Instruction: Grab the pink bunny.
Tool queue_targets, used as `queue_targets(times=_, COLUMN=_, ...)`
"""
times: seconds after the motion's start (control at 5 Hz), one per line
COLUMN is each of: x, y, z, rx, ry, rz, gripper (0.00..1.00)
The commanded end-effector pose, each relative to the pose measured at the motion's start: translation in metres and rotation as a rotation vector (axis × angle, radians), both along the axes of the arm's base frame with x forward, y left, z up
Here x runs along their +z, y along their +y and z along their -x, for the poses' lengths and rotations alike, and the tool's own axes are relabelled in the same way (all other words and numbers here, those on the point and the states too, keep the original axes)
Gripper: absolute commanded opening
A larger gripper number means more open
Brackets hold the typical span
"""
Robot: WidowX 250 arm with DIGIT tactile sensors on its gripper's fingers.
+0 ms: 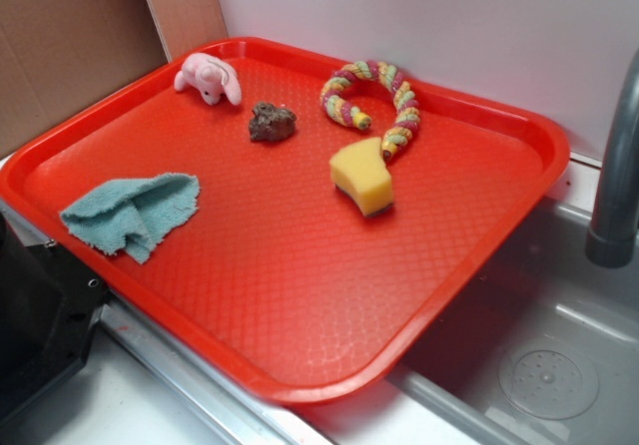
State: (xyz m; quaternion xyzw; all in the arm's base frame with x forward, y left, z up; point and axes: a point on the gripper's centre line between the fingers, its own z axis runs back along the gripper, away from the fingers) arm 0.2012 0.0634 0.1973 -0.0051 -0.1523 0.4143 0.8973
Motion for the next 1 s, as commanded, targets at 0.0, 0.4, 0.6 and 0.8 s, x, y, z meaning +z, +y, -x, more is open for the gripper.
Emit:
queue_targets(times=0.0, x=-0.037, y=0.058, z=-0.034, rx=0.319, ry=-0.156, rz=-0.076, gripper=1.00)
queue_targets(times=0.4, x=-0.099, y=0.081, z=-0.062, rx=0.410, ry=-0.102, rz=-0.081, gripper=1.00)
queue_targets(times=0.6, x=-0.127, y=0.085, z=-0.070, rx=0.414, ry=-0.078, rz=-0.098, gripper=1.00)
queue_targets(times=0.8, x=-0.143, y=0.086, z=-0.075, rx=0.418, ry=-0.070, rz=-0.118, gripper=1.00)
